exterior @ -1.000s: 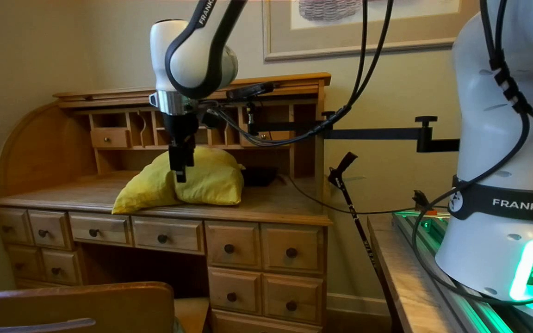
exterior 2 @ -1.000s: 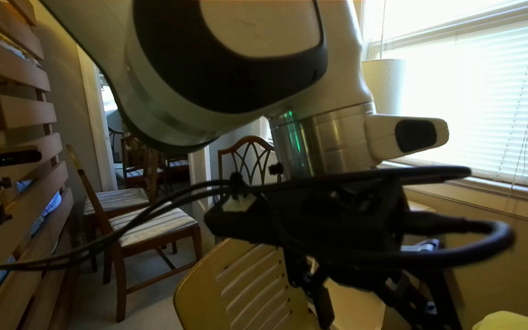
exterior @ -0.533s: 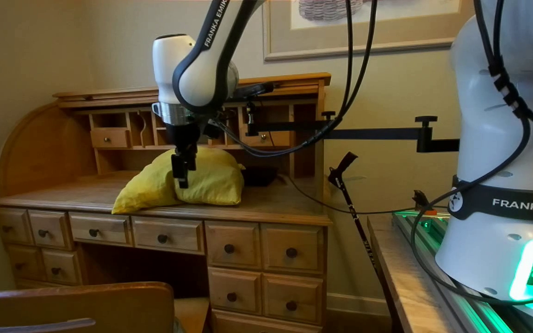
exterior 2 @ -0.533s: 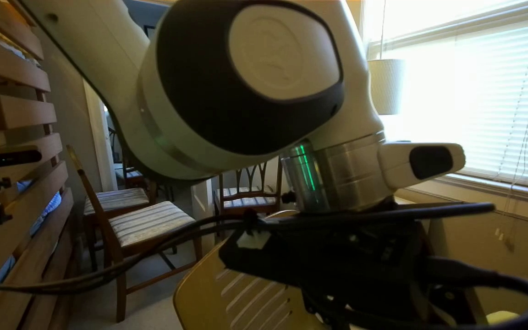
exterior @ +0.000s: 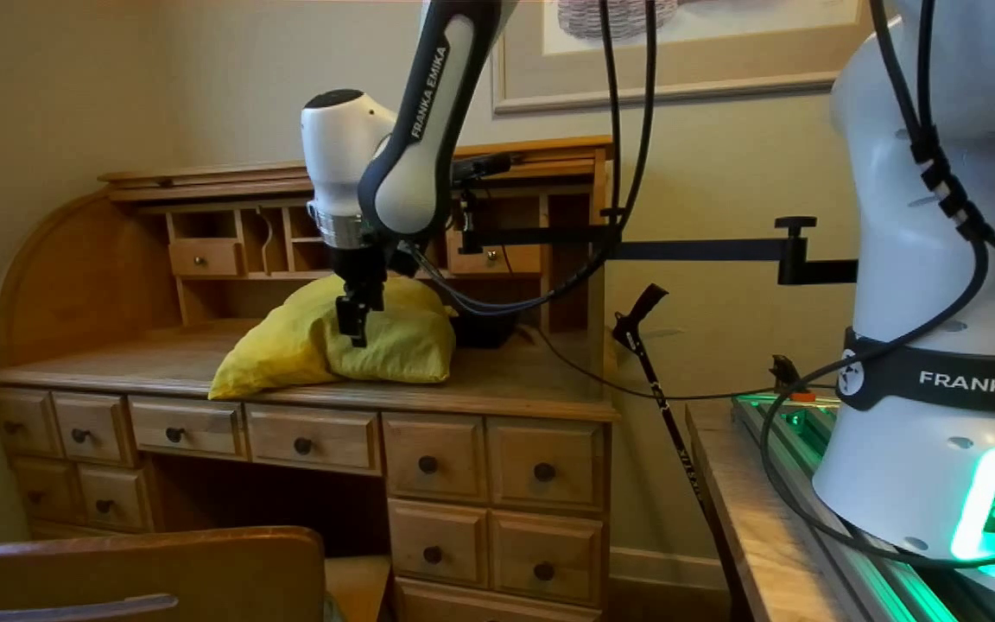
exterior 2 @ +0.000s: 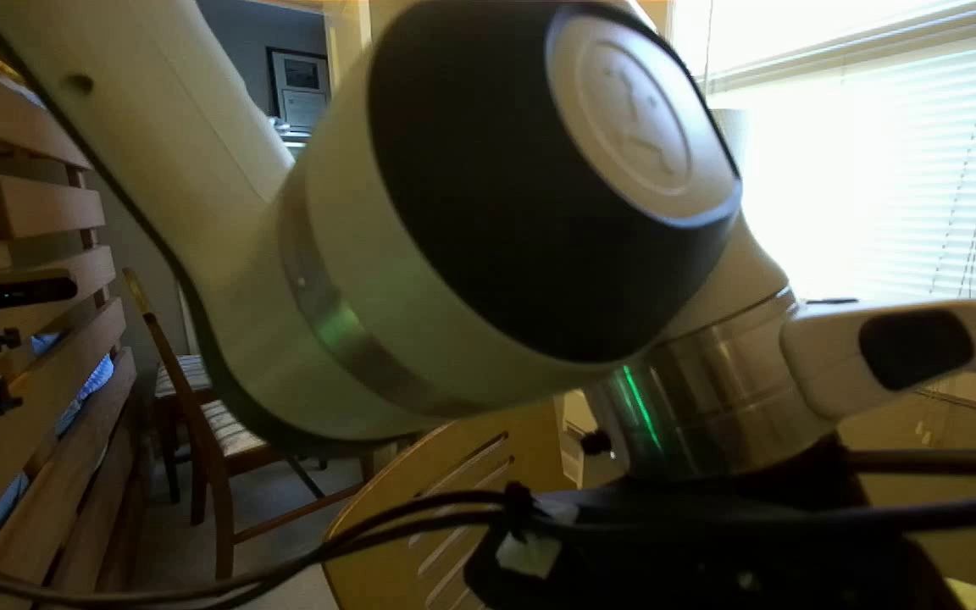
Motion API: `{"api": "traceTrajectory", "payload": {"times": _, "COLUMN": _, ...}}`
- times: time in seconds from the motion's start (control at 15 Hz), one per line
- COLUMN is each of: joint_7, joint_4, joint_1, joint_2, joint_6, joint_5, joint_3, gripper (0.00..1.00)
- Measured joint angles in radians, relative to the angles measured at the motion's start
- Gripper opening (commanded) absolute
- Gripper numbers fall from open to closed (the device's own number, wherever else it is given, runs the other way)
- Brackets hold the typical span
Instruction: Put the pillow on the chair
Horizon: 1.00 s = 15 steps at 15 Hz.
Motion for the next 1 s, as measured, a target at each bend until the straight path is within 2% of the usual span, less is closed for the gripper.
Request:
{"api": "traceTrajectory", "payload": {"times": 0.27, "joint_7": 0.133, "joint_4": 0.041, "joint_1": 0.047, "joint_2": 0.098, "joint_6": 0.093, "joint_5": -0.026, "joint_3": -0.072, "gripper": 0.98}}
{"api": "traceTrajectory", "payload": {"times": 0.33, "joint_7": 0.161, "joint_4": 0.052, "joint_1": 0.068, "joint_2": 0.123, "joint_6": 0.112, "joint_5": -0.031, "joint_3": -0.097, "gripper": 0.74}}
{"api": "traceTrajectory", "payload": {"times": 0.4, "joint_7": 0.184, "joint_4": 0.063, "joint_1": 0.089, "joint_2": 0.146, "joint_6": 0.123, "joint_5": -0.035, "joint_3": -0.120, "gripper": 0.73}}
{"api": "traceTrajectory", "payload": {"times": 0.47, "joint_7": 0.200, "joint_4": 0.072, "joint_1": 0.109, "joint_2": 0.168, "joint_6": 0.129, "joint_5": -0.036, "joint_3": -0.140, "gripper": 0.68}}
{"api": "traceTrajectory", "payload": {"times": 0.73, "joint_7": 0.232, "joint_4": 0.095, "joint_1": 0.165, "joint_2": 0.222, "joint_6": 0.134, "joint_5": -0.034, "joint_3": -0.192, "gripper": 0.38}}
{"api": "traceTrajectory", "payload": {"times": 1.0, "joint_7": 0.232, "joint_4": 0.096, "joint_1": 0.181, "joint_2": 0.224, "joint_6": 0.134, "joint_5": -0.030, "joint_3": -0.203, "gripper": 0.11}}
